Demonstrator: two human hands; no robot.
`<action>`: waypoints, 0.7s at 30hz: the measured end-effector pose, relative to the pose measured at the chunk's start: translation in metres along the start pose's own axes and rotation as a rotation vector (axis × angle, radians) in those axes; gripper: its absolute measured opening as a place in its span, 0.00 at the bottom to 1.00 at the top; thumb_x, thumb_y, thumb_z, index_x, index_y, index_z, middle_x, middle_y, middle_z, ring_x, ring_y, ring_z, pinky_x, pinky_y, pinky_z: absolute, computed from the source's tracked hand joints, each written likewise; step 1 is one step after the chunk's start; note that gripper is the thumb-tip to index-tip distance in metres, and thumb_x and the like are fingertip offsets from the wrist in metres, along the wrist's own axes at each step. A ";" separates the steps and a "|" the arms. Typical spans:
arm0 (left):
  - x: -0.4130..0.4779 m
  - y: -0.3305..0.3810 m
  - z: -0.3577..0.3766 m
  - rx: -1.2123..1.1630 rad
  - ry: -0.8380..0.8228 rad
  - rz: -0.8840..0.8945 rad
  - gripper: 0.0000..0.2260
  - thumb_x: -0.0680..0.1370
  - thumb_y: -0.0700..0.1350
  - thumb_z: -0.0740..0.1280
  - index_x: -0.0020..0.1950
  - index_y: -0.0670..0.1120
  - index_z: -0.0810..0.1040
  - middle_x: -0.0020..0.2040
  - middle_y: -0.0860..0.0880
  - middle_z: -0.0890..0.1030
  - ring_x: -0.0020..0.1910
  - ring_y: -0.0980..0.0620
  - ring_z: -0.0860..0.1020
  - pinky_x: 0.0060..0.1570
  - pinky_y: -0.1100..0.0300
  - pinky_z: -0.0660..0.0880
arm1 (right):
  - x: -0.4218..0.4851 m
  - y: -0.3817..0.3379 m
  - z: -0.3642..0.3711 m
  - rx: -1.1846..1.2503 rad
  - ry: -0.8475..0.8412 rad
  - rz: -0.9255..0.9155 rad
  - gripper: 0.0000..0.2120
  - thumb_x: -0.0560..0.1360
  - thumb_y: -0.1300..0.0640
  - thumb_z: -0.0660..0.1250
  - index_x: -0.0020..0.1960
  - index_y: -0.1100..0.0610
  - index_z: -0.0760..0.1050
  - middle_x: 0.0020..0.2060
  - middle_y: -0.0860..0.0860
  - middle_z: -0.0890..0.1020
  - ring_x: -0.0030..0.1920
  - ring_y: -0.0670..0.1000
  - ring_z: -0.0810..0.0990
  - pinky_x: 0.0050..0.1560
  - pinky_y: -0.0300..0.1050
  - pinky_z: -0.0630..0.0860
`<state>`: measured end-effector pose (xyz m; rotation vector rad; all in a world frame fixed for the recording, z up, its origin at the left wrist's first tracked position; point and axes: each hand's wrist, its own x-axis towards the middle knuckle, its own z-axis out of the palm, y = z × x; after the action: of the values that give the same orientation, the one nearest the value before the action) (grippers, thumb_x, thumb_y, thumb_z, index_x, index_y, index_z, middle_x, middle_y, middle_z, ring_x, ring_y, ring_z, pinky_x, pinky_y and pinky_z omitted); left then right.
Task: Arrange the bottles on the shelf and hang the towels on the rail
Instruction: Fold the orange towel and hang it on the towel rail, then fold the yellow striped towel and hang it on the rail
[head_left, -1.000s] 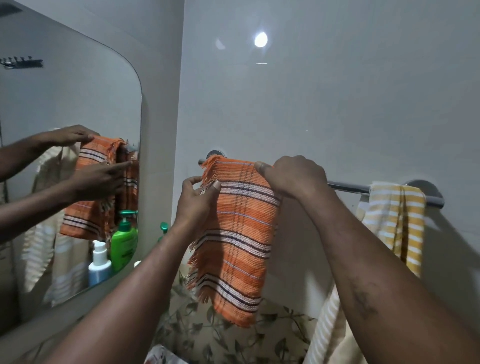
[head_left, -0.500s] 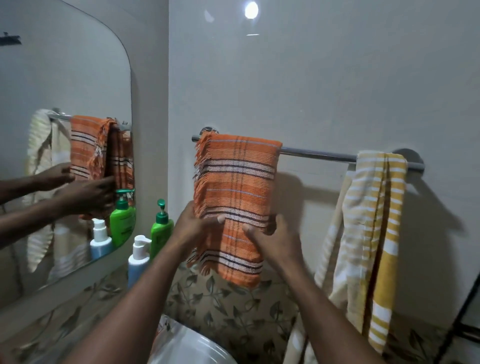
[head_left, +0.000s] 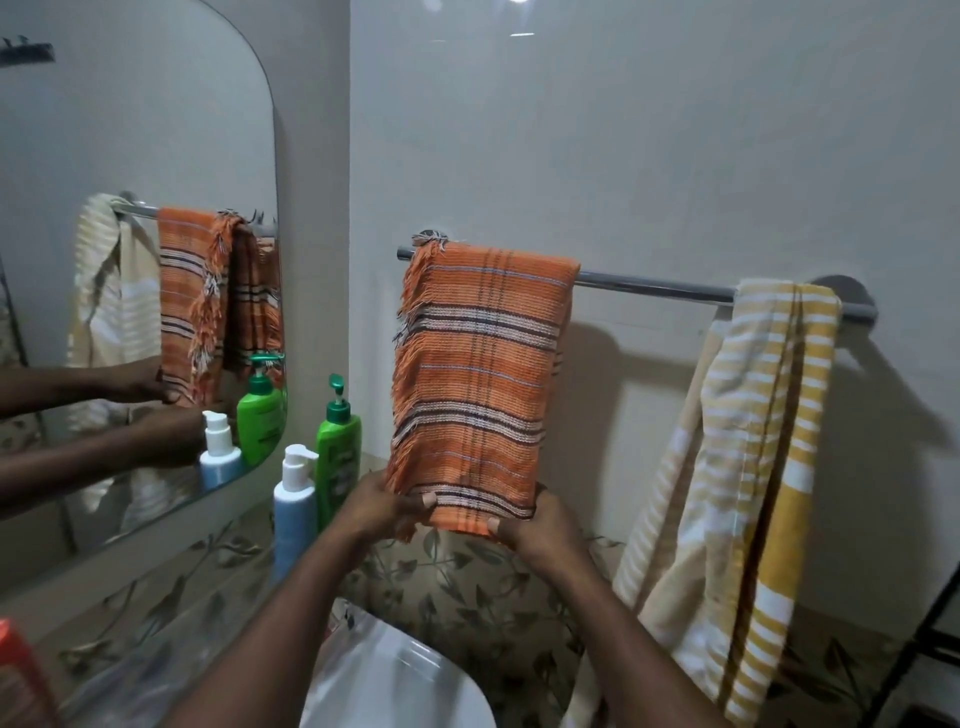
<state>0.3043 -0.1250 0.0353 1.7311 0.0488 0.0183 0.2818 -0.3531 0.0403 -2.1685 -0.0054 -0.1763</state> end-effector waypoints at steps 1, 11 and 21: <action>-0.001 0.001 0.000 0.011 0.004 0.002 0.11 0.75 0.38 0.78 0.54 0.44 0.82 0.47 0.40 0.88 0.43 0.39 0.86 0.42 0.49 0.83 | 0.000 0.000 0.000 0.003 0.008 -0.010 0.16 0.70 0.53 0.81 0.52 0.43 0.79 0.50 0.44 0.87 0.50 0.50 0.86 0.56 0.46 0.81; -0.002 -0.012 0.013 0.061 0.152 0.028 0.21 0.74 0.35 0.78 0.65 0.45 0.78 0.53 0.42 0.87 0.50 0.35 0.85 0.52 0.37 0.84 | -0.002 0.016 0.002 -0.019 0.084 -0.029 0.17 0.70 0.47 0.80 0.57 0.48 0.83 0.46 0.42 0.88 0.48 0.46 0.86 0.55 0.47 0.83; -0.055 0.013 0.106 0.309 0.648 0.554 0.29 0.72 0.41 0.76 0.69 0.51 0.67 0.64 0.43 0.73 0.62 0.42 0.73 0.60 0.42 0.76 | -0.043 -0.006 -0.035 -0.008 0.499 -0.270 0.13 0.75 0.51 0.77 0.56 0.47 0.78 0.49 0.42 0.85 0.44 0.39 0.84 0.45 0.48 0.85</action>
<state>0.2541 -0.2344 0.0323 1.9305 0.0484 1.0238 0.2349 -0.3761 0.0590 -2.0707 -0.0122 -0.8672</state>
